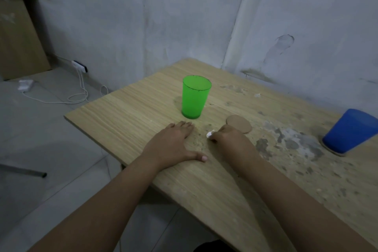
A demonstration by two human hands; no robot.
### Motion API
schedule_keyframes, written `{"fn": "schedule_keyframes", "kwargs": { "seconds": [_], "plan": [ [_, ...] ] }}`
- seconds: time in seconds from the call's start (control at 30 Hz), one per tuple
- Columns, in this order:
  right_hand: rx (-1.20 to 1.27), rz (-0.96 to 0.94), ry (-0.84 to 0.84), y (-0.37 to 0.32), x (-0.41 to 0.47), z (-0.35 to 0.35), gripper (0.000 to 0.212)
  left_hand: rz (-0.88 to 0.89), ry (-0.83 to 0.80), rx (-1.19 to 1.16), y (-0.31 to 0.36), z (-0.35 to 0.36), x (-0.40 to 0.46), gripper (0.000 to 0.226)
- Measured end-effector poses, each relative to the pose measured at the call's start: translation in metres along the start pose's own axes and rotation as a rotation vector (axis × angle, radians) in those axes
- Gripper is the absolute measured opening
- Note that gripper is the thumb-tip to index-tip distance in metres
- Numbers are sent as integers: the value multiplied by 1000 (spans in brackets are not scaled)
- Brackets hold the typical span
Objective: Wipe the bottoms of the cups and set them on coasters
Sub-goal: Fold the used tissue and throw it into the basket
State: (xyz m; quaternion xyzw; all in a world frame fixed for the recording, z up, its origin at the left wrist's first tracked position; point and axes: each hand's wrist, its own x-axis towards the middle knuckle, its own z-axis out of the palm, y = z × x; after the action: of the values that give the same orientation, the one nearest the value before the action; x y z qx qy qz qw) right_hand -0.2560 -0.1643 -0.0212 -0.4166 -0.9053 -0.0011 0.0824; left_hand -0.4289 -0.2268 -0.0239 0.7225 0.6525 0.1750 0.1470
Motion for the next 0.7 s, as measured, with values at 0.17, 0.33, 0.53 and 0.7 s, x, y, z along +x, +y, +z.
{"fn": "schedule_keyframes", "kwargs": {
  "seconds": [0.17, 0.33, 0.53, 0.7],
  "plan": [
    [66, 222, 129, -15, 40, 6, 25, 2, 50, 23, -7, 7, 5, 109],
    [170, 44, 42, -10, 19, -6, 25, 12, 76, 130, -10, 13, 9, 117],
    [57, 107, 87, 5, 25, -3, 27, 39, 49, 178, -14, 14, 11, 121],
    [146, 99, 98, -22, 36, 1, 26, 27, 63, 141, -14, 15, 12, 123]
  ]
}}
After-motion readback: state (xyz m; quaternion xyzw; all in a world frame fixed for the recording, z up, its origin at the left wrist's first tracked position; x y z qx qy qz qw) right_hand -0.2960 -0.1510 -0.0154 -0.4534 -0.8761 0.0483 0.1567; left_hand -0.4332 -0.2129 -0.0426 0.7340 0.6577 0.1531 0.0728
